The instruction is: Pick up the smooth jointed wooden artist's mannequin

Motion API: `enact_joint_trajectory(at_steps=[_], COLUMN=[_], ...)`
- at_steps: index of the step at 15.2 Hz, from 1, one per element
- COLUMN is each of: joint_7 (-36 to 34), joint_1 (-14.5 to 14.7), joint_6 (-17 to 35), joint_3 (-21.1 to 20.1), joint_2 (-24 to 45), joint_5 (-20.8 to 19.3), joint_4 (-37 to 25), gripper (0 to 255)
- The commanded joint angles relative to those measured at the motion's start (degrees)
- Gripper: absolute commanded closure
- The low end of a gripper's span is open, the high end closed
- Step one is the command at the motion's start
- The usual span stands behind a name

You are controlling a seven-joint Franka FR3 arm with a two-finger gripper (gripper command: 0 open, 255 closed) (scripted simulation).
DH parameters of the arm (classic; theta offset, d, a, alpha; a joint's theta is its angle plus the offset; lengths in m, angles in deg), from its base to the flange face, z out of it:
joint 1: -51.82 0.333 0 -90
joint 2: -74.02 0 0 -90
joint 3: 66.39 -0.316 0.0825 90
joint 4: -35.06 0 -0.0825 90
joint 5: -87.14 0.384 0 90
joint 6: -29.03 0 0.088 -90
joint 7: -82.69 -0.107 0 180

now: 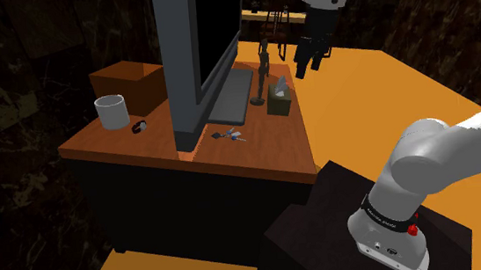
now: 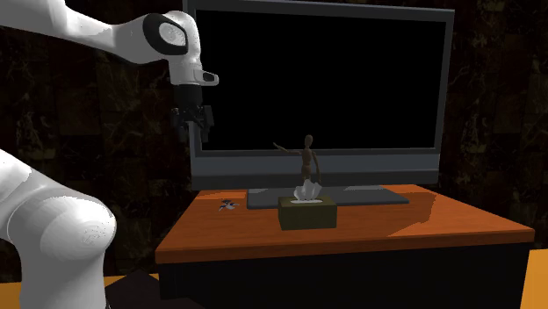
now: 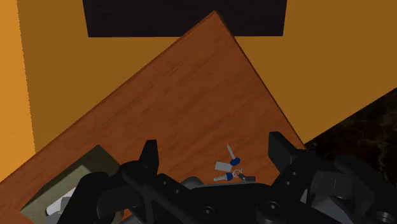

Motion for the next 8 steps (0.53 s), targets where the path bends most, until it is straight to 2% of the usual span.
enact_joint_trajectory(at_steps=[1, 8], joint_7=[0.0, -8.1], joint_1=[0.0, -4.22], joint_6=[0.0, 4.5], joint_3=[0.0, 0.09], joint_2=[0.0, 15.82], joint_5=[0.0, 0.48], joint_4=[0.0, -10.96], gripper=[0, 0])
